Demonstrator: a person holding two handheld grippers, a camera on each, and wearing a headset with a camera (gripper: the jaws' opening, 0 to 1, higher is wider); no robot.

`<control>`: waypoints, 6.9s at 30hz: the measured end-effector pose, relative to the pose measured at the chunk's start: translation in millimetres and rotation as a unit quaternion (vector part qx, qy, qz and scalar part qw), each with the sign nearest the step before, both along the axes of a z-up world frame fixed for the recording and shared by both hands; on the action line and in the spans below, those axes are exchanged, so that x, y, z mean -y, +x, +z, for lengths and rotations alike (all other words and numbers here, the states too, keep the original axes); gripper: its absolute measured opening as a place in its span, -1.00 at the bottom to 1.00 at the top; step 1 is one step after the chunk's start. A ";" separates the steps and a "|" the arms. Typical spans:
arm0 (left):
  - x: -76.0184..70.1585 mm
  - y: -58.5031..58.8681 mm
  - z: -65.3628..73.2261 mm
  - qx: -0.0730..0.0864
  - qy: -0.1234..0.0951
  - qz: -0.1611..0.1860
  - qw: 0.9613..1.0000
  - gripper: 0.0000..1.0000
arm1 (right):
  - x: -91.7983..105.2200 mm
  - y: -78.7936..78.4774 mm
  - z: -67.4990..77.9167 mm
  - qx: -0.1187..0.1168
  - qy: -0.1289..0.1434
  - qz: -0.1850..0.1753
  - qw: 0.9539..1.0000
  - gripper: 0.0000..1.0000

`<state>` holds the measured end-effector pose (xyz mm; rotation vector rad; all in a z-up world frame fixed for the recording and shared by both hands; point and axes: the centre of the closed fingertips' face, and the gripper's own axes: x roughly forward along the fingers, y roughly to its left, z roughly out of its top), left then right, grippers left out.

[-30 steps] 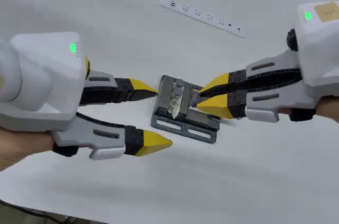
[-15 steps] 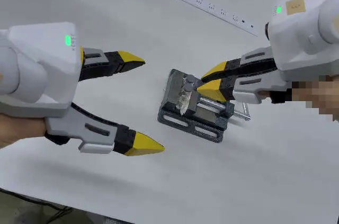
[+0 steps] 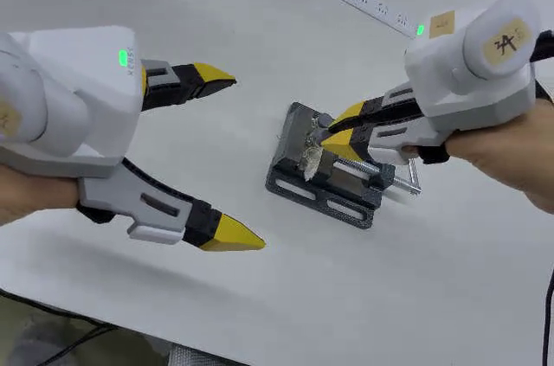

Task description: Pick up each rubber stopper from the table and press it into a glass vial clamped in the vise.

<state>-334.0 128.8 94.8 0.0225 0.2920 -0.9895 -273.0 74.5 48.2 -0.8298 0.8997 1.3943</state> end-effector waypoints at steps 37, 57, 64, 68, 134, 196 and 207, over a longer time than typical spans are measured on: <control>5.4 -3.3 -1.8 -0.006 -0.014 -0.002 1.000 0.96 | 8.3 -5.4 -19.9 0.031 -0.058 0.054 0.996 -0.91; 6.0 -2.3 -4.0 -0.006 -0.016 0.000 1.000 0.93 | 5.3 -5.0 -24.0 0.091 -0.125 0.122 0.980 -0.95; 5.7 -1.4 -3.5 -0.006 -0.018 0.002 1.000 0.92 | 4.9 -8.2 -22.7 0.100 -0.123 0.120 0.980 -0.95; 3.9 -1.0 -3.9 -0.006 -0.016 0.003 1.000 0.92 | 5.0 -7.6 -23.1 0.106 -0.112 0.114 0.981 -0.90; 6.7 0.2 -0.7 -0.009 -0.027 0.006 1.000 0.86 | 4.5 -4.7 -20.0 0.027 -0.063 0.052 0.996 -1.00; 5.8 1.4 8.3 0.003 -0.029 0.013 0.999 0.82 | 2.5 -3.5 -23.4 0.014 -0.100 0.063 0.993 -1.00; 3.0 -2.7 10.4 0.002 -0.019 0.010 1.000 0.82 | 3.7 -3.7 -21.9 0.008 -0.079 0.045 0.996 -1.00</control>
